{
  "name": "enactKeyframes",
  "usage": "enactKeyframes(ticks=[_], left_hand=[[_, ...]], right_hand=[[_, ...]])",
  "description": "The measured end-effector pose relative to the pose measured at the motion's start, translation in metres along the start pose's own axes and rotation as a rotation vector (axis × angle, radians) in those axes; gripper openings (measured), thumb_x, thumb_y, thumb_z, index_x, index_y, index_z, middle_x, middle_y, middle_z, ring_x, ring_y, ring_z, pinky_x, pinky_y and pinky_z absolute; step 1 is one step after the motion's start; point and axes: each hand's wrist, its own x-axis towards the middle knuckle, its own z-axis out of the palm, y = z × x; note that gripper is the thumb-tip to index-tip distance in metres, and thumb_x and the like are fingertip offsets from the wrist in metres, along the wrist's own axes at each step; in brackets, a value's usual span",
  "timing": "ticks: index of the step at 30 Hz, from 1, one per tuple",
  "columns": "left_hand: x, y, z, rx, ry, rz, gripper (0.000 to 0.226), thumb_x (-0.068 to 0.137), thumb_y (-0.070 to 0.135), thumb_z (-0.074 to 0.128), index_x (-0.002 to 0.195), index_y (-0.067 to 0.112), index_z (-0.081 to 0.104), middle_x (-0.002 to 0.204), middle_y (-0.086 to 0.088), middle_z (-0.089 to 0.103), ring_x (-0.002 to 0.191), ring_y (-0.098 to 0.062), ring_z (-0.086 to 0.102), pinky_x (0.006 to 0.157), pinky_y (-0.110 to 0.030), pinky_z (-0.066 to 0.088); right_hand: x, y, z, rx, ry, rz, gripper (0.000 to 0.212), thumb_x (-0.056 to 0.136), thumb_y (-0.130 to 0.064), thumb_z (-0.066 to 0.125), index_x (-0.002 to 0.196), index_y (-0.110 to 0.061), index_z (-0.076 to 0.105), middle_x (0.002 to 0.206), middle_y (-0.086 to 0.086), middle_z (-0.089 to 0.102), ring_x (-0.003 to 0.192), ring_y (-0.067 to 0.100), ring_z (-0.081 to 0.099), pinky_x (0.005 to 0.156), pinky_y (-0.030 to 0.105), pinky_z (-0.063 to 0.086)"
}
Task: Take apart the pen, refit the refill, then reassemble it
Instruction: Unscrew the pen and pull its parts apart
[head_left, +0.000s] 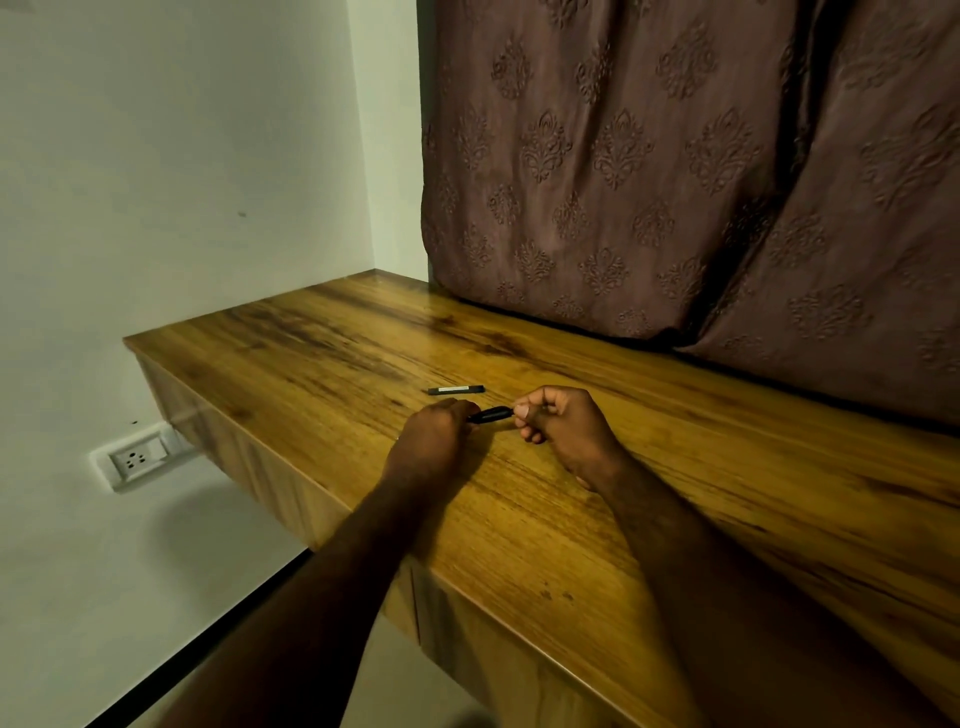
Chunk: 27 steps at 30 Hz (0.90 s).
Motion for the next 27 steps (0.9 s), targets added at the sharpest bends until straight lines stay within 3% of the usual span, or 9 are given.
enactKeyframes(ticks=[5, 12, 17, 23, 27], left_hand=[[-0.001, -0.002, -0.002, -0.013, 0.053, -0.073, 0.027, 0.093, 0.030, 0.057, 0.112, 0.013, 0.067, 0.104, -0.010, 0.071, 0.093, -0.024, 0.067, 0.082, -0.036, 0.053], [0.000, -0.005, 0.000, 0.029, 0.097, -0.008, 0.024, 0.092, 0.022, 0.060, 0.113, 0.014, 0.067, 0.107, -0.012, 0.070, 0.095, -0.026, 0.066, 0.084, -0.036, 0.052], [-0.001, -0.008, 0.002, -0.008, 0.101, 0.049, 0.024, 0.092, 0.033, 0.058, 0.103, 0.016, 0.071, 0.096, -0.008, 0.070, 0.085, -0.024, 0.067, 0.074, -0.032, 0.052], [-0.001, -0.010, 0.004, -0.020, 0.101, 0.055, 0.021, 0.091, 0.036, 0.058, 0.094, 0.019, 0.072, 0.088, -0.005, 0.069, 0.075, -0.022, 0.066, 0.066, -0.029, 0.050], [-0.001, -0.010, 0.005, -0.018, 0.111, 0.051, 0.020, 0.090, 0.034, 0.060, 0.096, 0.020, 0.072, 0.089, -0.005, 0.069, 0.075, -0.022, 0.066, 0.067, -0.031, 0.053]], right_hand=[[0.004, 0.004, -0.015, 0.114, 0.164, 0.013, 0.011, 0.092, 0.003, 0.056, 0.097, 0.007, 0.064, 0.069, 0.006, 0.061, 0.058, 0.012, 0.051, 0.052, 0.019, 0.042], [0.009, 0.008, -0.016, 0.045, 0.167, 0.031, 0.015, 0.091, 0.006, 0.055, 0.101, 0.006, 0.065, 0.072, 0.004, 0.063, 0.063, 0.010, 0.056, 0.053, 0.014, 0.045], [0.015, 0.012, -0.024, -0.344, 0.235, -0.081, 0.019, 0.089, 0.002, 0.058, 0.098, -0.004, 0.073, 0.093, 0.006, 0.071, 0.087, 0.014, 0.064, 0.078, 0.021, 0.046], [0.014, 0.012, -0.016, -0.611, 0.103, -0.155, 0.024, 0.092, -0.001, 0.054, 0.108, -0.005, 0.070, 0.104, 0.012, 0.072, 0.098, 0.023, 0.066, 0.087, 0.028, 0.049], [0.014, 0.012, -0.016, -0.649, 0.143, -0.147, 0.027, 0.091, -0.001, 0.051, 0.114, -0.008, 0.064, 0.096, 0.013, 0.069, 0.090, 0.026, 0.066, 0.079, 0.035, 0.054]])
